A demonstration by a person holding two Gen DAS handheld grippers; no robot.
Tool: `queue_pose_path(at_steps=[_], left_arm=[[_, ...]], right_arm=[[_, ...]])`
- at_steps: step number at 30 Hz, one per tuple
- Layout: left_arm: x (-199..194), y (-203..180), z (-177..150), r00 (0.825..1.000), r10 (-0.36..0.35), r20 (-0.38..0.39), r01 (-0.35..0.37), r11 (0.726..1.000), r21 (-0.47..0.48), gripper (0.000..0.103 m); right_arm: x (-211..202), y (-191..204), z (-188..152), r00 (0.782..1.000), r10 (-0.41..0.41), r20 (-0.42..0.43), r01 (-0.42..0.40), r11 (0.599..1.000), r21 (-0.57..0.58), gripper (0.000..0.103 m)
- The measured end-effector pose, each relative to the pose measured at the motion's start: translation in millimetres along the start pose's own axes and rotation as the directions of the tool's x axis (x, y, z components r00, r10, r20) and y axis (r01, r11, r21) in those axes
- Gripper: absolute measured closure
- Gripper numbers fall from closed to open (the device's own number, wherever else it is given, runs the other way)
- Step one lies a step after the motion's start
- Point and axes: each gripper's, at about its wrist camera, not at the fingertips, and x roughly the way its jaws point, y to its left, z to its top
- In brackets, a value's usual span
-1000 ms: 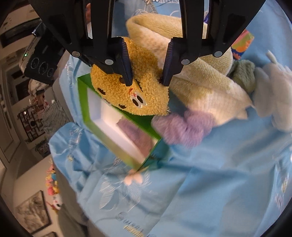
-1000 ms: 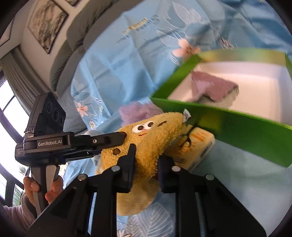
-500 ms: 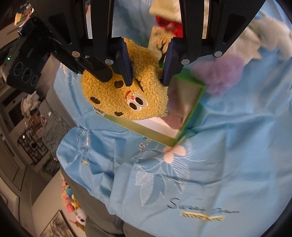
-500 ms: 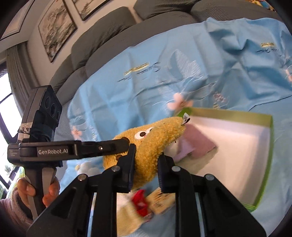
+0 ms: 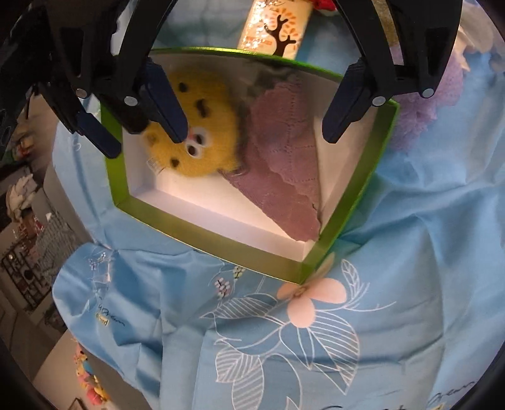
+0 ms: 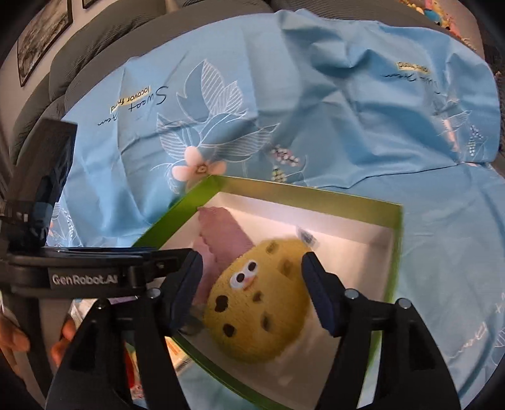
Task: Organize soft objects
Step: 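Lower the cookie plush into the green box and open both grippers, then move both grippers back toward the blue-orange tissue pack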
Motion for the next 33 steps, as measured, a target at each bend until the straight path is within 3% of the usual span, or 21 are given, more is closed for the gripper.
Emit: queue_pose_path(at_steps=[12,18,25,33], left_arm=[[-73,17,-30,0.993,0.06,0.103,-0.065,0.997,0.043,0.011],[-115,35,-62,0.985,0.088,0.146,-0.094,0.995,0.035,0.004],[-152,75,-108,0.978,0.12,0.168,-0.112,0.992,-0.055,0.004],[-183,136,-162,0.97,0.145,0.194,-0.099,0.968,-0.231,0.004]], right_arm=[[-51,15,-33,1.0,-0.001,0.007,0.002,1.0,-0.011,0.013],[-76,36,-50,1.0,0.028,-0.001,-0.028,0.999,-0.036,0.008],[-93,66,-70,0.997,0.072,-0.036,-0.075,0.995,-0.068,0.008],[-105,94,-88,0.992,0.111,-0.063,-0.117,0.987,-0.113,0.008]])
